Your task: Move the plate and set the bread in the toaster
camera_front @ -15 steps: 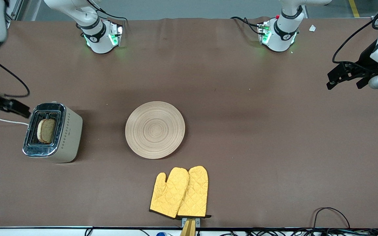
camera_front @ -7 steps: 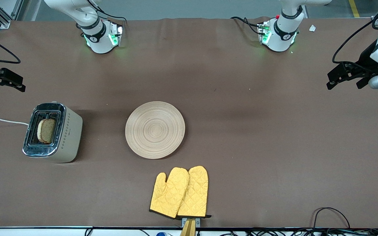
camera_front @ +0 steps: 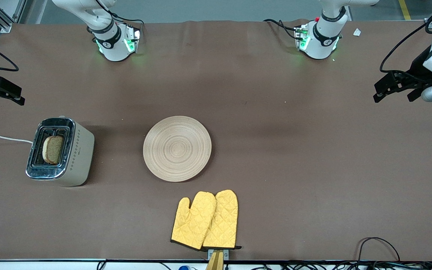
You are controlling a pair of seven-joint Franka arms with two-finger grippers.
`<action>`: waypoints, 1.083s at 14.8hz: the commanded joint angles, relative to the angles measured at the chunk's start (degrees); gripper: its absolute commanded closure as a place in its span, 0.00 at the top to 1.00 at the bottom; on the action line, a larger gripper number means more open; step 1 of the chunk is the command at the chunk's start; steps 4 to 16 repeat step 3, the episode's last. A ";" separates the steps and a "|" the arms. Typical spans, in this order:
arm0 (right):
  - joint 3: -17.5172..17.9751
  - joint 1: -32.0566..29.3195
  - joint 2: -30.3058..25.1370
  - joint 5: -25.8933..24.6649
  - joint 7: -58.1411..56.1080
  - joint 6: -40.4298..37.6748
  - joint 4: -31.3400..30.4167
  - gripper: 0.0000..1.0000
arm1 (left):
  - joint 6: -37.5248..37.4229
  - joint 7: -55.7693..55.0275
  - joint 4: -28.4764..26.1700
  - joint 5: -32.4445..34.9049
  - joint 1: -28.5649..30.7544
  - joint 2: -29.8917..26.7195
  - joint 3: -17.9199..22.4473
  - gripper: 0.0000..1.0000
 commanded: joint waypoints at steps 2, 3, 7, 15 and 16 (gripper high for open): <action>1.87 -2.26 -0.99 1.28 -0.79 0.26 -0.55 1.00 | -0.79 0.11 1.23 -0.01 0.24 0.22 0.14 1.00; 1.87 -2.08 -0.99 1.28 -0.70 0.26 -0.55 1.00 | -0.79 -0.15 1.32 0.08 0.15 0.22 0.14 1.00; 1.87 -2.08 -0.99 1.28 -0.70 0.26 -0.55 1.00 | -0.79 -0.15 1.32 0.08 0.15 0.22 0.14 1.00; 1.87 -2.08 -0.99 1.28 -0.70 0.26 -0.55 1.00 | -0.79 -0.15 1.32 0.08 0.15 0.22 0.14 1.00; 1.87 -2.08 -0.99 1.28 -0.70 0.26 -0.55 1.00 | -0.79 -0.15 1.32 0.08 0.15 0.22 0.14 1.00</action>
